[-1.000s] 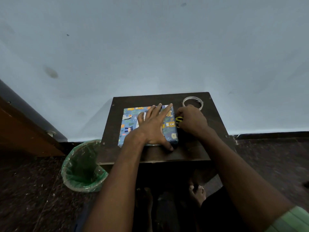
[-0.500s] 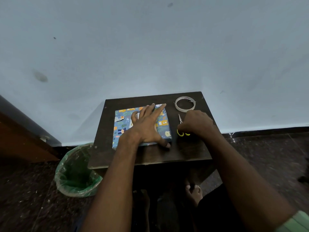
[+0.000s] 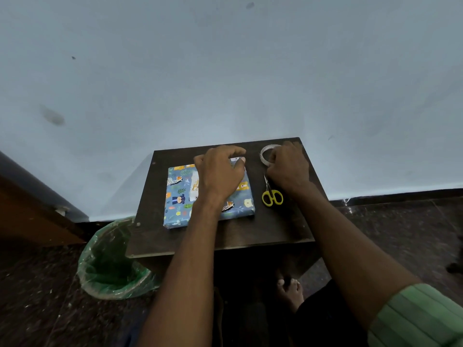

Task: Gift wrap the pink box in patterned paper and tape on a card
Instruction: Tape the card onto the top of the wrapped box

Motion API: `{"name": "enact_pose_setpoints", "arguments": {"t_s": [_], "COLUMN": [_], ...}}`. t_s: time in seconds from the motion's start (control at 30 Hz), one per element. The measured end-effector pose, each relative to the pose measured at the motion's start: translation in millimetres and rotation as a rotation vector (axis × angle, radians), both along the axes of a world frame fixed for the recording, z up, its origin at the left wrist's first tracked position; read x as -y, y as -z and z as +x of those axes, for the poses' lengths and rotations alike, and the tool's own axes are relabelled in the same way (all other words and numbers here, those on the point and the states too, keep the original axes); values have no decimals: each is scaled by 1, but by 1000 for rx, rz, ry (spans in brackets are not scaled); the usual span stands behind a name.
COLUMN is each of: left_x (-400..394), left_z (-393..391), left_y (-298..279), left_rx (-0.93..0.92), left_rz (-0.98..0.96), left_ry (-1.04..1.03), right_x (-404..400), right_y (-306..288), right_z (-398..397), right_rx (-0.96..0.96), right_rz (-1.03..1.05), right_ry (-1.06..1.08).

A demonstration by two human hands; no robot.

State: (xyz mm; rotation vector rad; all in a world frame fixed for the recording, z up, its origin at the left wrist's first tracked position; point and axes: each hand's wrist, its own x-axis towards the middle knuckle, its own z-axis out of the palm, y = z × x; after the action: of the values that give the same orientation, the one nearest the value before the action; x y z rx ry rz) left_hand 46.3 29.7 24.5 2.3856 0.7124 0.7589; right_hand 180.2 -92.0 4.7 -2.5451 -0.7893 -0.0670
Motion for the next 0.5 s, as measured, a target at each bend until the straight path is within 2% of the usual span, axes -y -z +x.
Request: {"name": "enact_pose_setpoints", "arguments": {"t_s": [0.07,0.2,0.37,0.5], "left_x": [-2,-13,-22,-36], "left_z": [-1,-7,-22,-40], "left_y": [-3,-1,-5,-14], "left_rx": [44,67,194,229], "left_rz": [-25,-112,-279,-236], "left_ry": [-16,18,96,160], "right_x": [-3,-14,-22,-20], "right_y": [-2,-11,-18,-29], "right_z": [1,-17,-48,-57], "right_rx": [17,-80,-194,-185], "right_rz": [90,353,539,663], "right_ry": [-34,-154,-317,-368]}}
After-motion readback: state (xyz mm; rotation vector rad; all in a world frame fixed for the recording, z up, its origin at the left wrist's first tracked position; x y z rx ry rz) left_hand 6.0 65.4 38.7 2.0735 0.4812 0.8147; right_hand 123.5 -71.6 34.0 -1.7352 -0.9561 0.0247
